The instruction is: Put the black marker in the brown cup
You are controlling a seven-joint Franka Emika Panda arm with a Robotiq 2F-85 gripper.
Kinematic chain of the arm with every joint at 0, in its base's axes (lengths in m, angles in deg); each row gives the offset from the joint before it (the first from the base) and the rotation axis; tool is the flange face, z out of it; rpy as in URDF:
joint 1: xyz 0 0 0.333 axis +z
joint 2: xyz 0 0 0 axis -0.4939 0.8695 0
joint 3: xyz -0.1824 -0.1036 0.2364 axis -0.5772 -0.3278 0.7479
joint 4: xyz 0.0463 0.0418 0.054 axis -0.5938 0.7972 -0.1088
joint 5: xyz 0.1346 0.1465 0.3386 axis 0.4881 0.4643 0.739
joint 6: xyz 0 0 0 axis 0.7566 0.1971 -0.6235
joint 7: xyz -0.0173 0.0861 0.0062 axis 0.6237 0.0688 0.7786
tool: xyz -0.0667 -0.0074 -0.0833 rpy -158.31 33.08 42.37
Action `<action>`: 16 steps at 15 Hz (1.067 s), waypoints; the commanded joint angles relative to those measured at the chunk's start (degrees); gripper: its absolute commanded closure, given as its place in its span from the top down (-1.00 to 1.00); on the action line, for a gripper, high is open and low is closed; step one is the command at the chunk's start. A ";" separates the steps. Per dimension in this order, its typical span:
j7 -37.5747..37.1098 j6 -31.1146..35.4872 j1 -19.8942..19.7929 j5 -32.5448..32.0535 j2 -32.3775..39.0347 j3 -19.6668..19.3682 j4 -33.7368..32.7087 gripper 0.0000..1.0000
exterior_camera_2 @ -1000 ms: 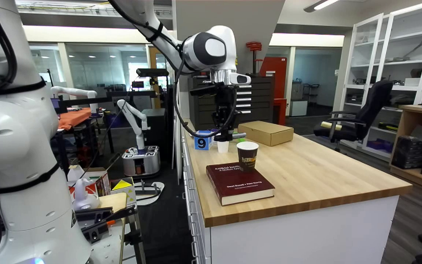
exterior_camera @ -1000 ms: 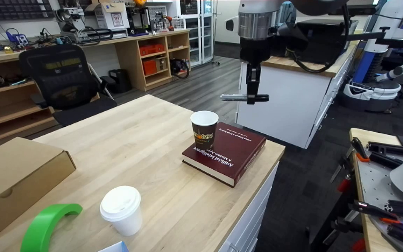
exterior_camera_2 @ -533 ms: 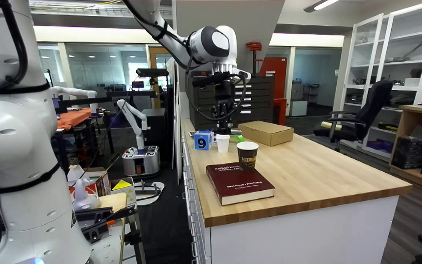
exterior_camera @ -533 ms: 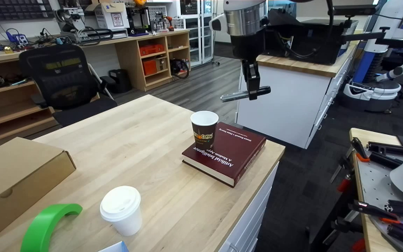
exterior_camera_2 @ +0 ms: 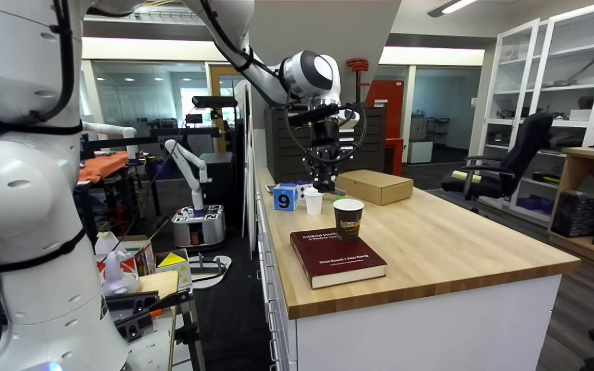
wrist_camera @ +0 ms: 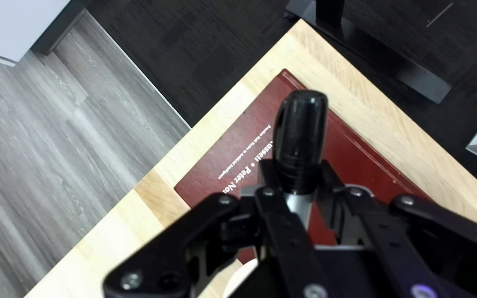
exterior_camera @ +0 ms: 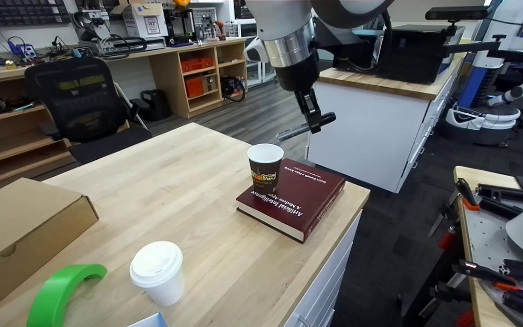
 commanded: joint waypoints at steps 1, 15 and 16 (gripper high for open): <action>2.36 -5.41 1.71 -3.16 5.00 0.07 -7.06 -0.87; 9.32 -16.95 9.70 -18.08 18.83 0.30 -21.31 -0.86; 10.01 -17.22 10.04 -18.93 19.29 0.39 -21.71 -0.78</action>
